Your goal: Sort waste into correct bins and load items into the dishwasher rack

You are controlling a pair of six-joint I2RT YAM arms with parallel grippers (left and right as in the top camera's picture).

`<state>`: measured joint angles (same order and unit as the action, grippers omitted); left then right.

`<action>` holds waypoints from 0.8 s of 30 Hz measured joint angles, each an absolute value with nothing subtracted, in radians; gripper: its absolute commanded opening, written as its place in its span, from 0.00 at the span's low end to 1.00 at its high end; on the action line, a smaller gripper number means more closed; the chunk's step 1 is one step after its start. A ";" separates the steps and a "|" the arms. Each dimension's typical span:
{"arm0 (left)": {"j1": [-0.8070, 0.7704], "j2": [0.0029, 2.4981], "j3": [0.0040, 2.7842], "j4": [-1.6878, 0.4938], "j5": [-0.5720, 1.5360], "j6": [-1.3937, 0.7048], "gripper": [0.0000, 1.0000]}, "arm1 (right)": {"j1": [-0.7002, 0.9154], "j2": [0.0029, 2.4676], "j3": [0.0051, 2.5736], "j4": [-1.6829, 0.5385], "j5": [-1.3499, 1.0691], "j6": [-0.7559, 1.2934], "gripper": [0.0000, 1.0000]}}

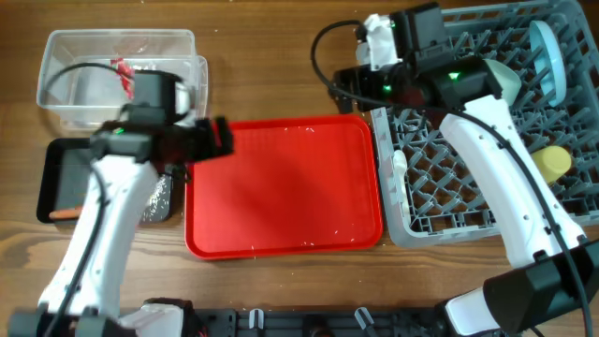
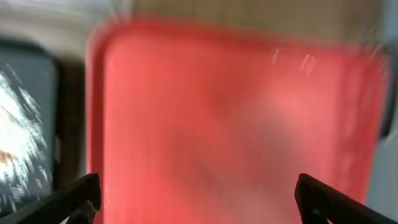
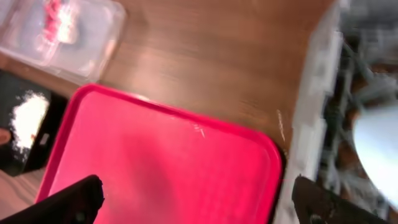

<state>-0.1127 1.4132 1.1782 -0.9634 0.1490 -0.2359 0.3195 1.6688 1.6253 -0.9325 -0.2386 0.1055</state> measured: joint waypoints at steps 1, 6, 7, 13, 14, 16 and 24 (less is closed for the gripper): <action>-0.132 1.438 1.177 -0.997 0.142 -0.228 1.00 | 0.299 1.669 1.625 -0.971 -0.234 0.112 1.00; -0.115 1.457 1.176 -1.187 0.117 -0.218 1.00 | 0.164 1.669 1.625 -1.175 -0.222 0.127 1.00; -0.105 1.445 1.176 -1.194 0.114 -0.218 1.00 | 0.149 1.669 1.625 -1.194 -0.219 0.127 1.00; -0.088 1.119 1.076 -1.063 0.091 -0.218 1.00 | 0.139 1.523 1.519 -1.091 -0.173 0.127 1.00; -0.088 1.029 1.025 -1.028 0.090 -0.218 1.00 | 0.139 1.443 1.448 -1.033 -0.170 0.127 1.00; -0.088 0.780 0.901 -0.997 0.086 -0.226 1.00 | 0.139 1.230 1.256 -0.874 -0.167 0.128 1.00; -0.088 0.328 0.811 -0.991 0.083 -0.302 1.00 | 0.139 0.660 0.867 -0.839 -0.121 0.130 1.00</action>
